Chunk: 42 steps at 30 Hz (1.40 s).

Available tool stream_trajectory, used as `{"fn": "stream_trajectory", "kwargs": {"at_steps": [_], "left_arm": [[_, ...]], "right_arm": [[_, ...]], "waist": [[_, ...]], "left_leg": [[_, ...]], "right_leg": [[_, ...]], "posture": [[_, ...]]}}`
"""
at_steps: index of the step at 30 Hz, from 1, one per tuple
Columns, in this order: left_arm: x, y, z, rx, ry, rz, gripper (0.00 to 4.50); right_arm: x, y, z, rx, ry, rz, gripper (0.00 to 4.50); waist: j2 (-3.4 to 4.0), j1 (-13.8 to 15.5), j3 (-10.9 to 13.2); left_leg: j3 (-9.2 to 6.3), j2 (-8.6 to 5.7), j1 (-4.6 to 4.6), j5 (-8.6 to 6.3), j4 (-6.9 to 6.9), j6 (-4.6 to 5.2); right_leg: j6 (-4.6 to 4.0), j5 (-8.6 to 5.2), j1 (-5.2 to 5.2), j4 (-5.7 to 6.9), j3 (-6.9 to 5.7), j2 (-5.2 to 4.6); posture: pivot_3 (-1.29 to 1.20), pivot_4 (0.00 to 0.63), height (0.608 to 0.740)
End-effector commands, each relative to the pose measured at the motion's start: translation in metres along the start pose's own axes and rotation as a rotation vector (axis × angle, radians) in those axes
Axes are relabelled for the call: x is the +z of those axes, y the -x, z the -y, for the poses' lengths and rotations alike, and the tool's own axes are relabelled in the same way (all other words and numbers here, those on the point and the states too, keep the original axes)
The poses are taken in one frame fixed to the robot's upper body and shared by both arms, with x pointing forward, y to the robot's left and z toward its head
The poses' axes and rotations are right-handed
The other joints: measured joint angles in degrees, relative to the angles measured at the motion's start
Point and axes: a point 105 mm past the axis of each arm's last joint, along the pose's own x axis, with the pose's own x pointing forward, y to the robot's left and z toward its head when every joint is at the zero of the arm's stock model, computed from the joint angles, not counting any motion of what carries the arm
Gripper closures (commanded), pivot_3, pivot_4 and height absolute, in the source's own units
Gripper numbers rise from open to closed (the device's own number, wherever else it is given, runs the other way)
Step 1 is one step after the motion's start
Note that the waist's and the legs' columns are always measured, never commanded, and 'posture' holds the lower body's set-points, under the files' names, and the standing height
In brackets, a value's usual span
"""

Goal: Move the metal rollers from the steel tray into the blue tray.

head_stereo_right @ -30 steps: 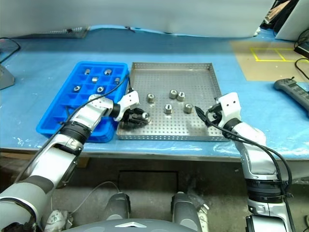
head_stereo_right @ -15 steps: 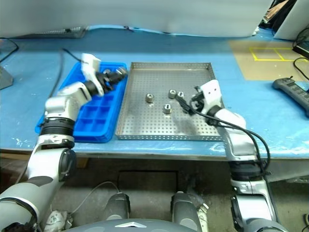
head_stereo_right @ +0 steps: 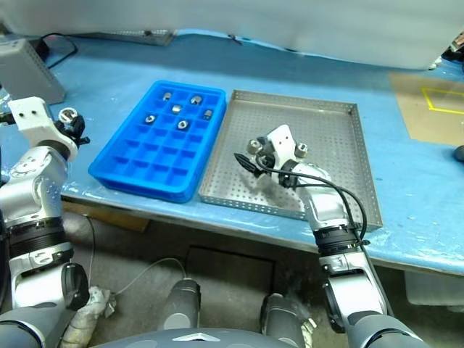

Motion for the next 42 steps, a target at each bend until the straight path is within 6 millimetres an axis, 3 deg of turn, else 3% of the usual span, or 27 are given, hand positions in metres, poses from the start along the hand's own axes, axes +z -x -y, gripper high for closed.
{"fn": "stream_trajectory", "kwargs": {"at_steps": [1,6,19,25,26,27,30,33,35,37,42], "left_arm": [[0.003,0.006,0.013,-0.080,-0.010,-0.012,2.77],[-0.015,0.009,0.018,-0.131,-0.037,-0.094,2.77],[-0.035,-0.003,0.030,-0.213,-0.078,-0.160,2.77],[-0.032,-0.013,0.029,-0.173,-0.110,-0.140,0.79],[-0.023,-0.018,0.040,-0.198,-0.097,-0.106,0.50],[-0.013,-0.023,0.052,-0.236,-0.076,-0.070,0.50],[0.024,-0.026,0.114,-0.509,-0.008,0.044,0.50],[0.044,-0.013,0.185,-0.877,-0.008,0.096,0.50],[0.043,-0.004,0.216,-1.052,-0.020,0.082,0.50],[0.030,0.000,0.240,-1.170,-0.120,0.032,0.50],[0.000,-0.012,0.262,-1.161,-0.265,-0.102,0.50]], "right_arm": [[0.013,-0.002,0.002,0.005,0.032,0.042,0.00],[0.012,0.001,0.002,-0.002,0.031,0.045,0.00],[0.010,0.013,0.007,-0.057,0.033,0.045,0.00],[0.011,0.022,0.013,-0.095,0.039,0.045,0.00],[0.011,0.026,0.015,-0.111,0.043,0.043,0.00],[0.011,0.029,0.017,-0.126,0.046,0.040,0.00],[0.015,0.043,0.023,-0.186,0.026,0.059,0.00],[0.018,0.061,0.026,-0.243,0.020,0.066,0.00],[0.019,0.072,0.027,-0.281,0.021,0.066,0.00],[0.018,0.085,0.026,-0.316,0.015,0.061,0.00],[0.010,0.122,0.023,-0.432,0.004,0.028,0.00]], "waist": [[0.00,-0.02,0.00],[0.01,-0.52,0.01],[0.00,-2.88,0.01],[0.00,-3.22,0.01],[0.00,-3.38,0.01],[0.00,-3.48,0.01],[-0.01,-3.13,0.02],[-0.02,-3.21,0.03],[0.00,-4.01,0.02],[-0.01,-5.28,0.02],[0.01,-8.89,0.03]], "left_leg": [[-0.07,0.00,0.03,0.28,-0.23,-0.12],[-0.28,0.10,0.12,1.06,-0.96,-0.31],[-0.34,0.06,0.01,1.12,-1.02,-0.24],[-0.34,0.06,0.07,1.12,-1.10,-0.24],[-0.34,0.07,0.08,1.13,-1.11,-0.25],[-0.34,0.07,0.11,1.13,-1.12,-0.25],[-0.35,0.06,0.04,1.25,-1.13,-0.13],[-0.32,-0.01,0.06,1.27,-1.14,-0.09],[-0.26,-0.05,0.19,1.35,-1.19,0.04],[-0.15,-0.11,0.30,1.41,-1.39,0.14],[0.09,-0.15,0.96,1.43,-2.05,0.09]], "right_leg": [[-0.15,0.09,-0.02,-0.01,-0.08,0.01],[-0.52,0.32,-0.14,0.00,-0.17,0.13],[-0.53,0.34,-0.14,-0.12,-0.31,0.17],[-0.53,0.34,-0.13,-0.11,-0.28,0.17],[-0.53,0.34,-0.13,-0.09,-0.26,0.17],[-0.53,0.34,-0.12,-0.08,-0.25,0.18],[-0.53,0.34,-0.04,-0.12,-0.16,0.09],[-0.53,0.35,-0.01,-0.16,-0.09,0.05],[-0.53,0.35,0.04,-0.19,0.00,0.06],[-0.52,0.35,0.16,-0.33,0.15,0.13],[-0.36,0.45,0.84,-1.22,0.76,0.33]], "posture": [[0.19,0.150,0.740],[0.16,0.150,0.740],[0.08,0.150,0.740],[0.03,0.150,0.740],[0.00,0.150,0.740],[-0.02,0.150,0.740],[-0.08,0.150,0.740],[-0.19,0.150,0.740],[-0.25,0.150,0.740],[-0.33,0.150,0.740],[-0.45,0.150,0.740]]}}
